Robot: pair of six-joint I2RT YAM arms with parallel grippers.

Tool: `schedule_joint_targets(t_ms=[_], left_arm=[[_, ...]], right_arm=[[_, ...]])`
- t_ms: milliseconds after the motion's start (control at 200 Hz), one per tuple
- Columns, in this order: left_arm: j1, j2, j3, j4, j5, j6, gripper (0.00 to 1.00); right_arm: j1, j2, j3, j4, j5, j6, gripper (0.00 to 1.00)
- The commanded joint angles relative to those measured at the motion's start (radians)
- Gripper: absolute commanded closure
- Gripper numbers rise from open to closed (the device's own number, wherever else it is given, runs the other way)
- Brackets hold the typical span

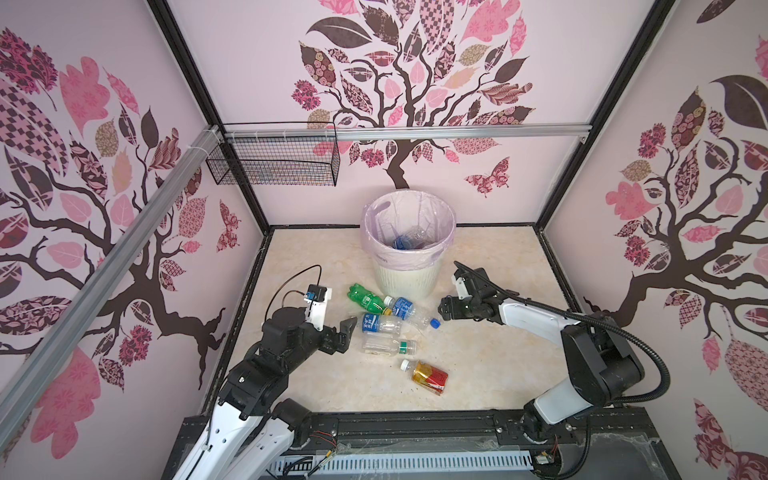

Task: Throw the plastic bottles in the bin
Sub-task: 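Close the right gripper around the blue-labelled clear water bottle, then lift the blue-labelled bottle over the bin with the right gripper and release it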

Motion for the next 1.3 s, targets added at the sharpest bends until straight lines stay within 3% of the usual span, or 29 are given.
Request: schedule_joint_targets(t_ms=[0,260,630,745,1056,1181,1291], left_arm=[[0.003,-0.004,-0.015,0.008,0.008,-0.001,0.05],[0.003,-0.001,-0.009,-0.004,0.005,0.005,0.05],[0.003,0.022,-0.017,0.007,-0.003,-0.011,0.05],[0.003,0.028,-0.022,0.009,0.000,-0.012,0.05],[0.003,0.045,-0.013,0.009,0.005,0.001,0.05],[0.003,0.053,-0.005,0.002,0.005,0.015,0.05],[0.003,0.059,0.002,-0.004,0.006,0.026,0.06]], right_arm=[[-0.002,0.057,0.050,0.031,0.058,0.094,0.11],[-0.004,0.168,0.105,0.055,0.083,0.158,0.19],[-0.025,0.107,0.026,0.067,0.108,0.136,0.48],[-0.053,-0.002,-0.016,0.043,0.102,0.134,0.54],[-0.058,-0.475,0.028,-0.131,0.130,0.071,0.57],[-0.057,-0.634,0.047,-0.108,0.032,0.026,0.57],[-0.057,-0.675,0.116,-0.135,-0.037,0.014,0.57]])
